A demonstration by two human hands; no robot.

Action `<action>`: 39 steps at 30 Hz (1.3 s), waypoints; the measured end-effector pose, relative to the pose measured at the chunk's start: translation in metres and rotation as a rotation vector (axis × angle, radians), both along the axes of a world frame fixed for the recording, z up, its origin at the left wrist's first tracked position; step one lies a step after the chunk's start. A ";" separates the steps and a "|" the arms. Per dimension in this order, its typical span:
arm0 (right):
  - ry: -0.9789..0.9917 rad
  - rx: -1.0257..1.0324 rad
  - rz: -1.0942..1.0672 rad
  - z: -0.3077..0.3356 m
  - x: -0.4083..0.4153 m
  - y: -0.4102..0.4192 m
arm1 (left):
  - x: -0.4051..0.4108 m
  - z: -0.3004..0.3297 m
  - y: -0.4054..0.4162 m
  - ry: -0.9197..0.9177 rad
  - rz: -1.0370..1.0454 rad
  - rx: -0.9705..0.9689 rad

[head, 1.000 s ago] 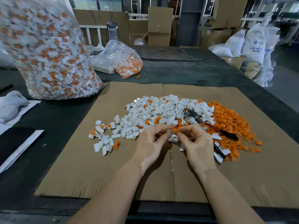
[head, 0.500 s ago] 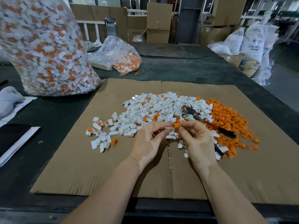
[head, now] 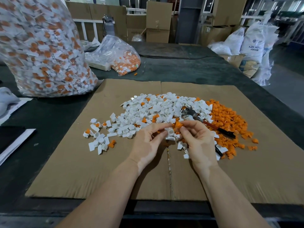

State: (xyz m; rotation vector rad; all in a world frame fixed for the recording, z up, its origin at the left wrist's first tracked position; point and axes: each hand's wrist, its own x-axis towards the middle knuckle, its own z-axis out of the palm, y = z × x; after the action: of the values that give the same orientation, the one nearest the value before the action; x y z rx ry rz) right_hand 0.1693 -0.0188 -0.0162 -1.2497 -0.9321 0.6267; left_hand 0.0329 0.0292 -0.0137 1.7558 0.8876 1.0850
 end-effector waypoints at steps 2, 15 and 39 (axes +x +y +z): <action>-0.103 -0.010 -0.028 0.000 -0.002 0.000 | 0.000 -0.001 0.002 0.007 0.026 -0.076; -0.972 0.057 -0.263 -0.005 -0.020 -0.004 | 0.003 -0.003 0.004 0.082 0.074 -0.117; -0.747 0.095 -0.043 -0.003 -0.014 -0.002 | -0.003 0.003 0.003 -0.029 -0.015 -0.278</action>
State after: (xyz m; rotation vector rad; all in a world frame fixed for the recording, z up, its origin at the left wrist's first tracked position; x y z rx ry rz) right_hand 0.1550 -0.0212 -0.0190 -1.4358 -1.5193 0.0556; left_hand 0.0300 0.0319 -0.0104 1.5105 0.9569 0.9266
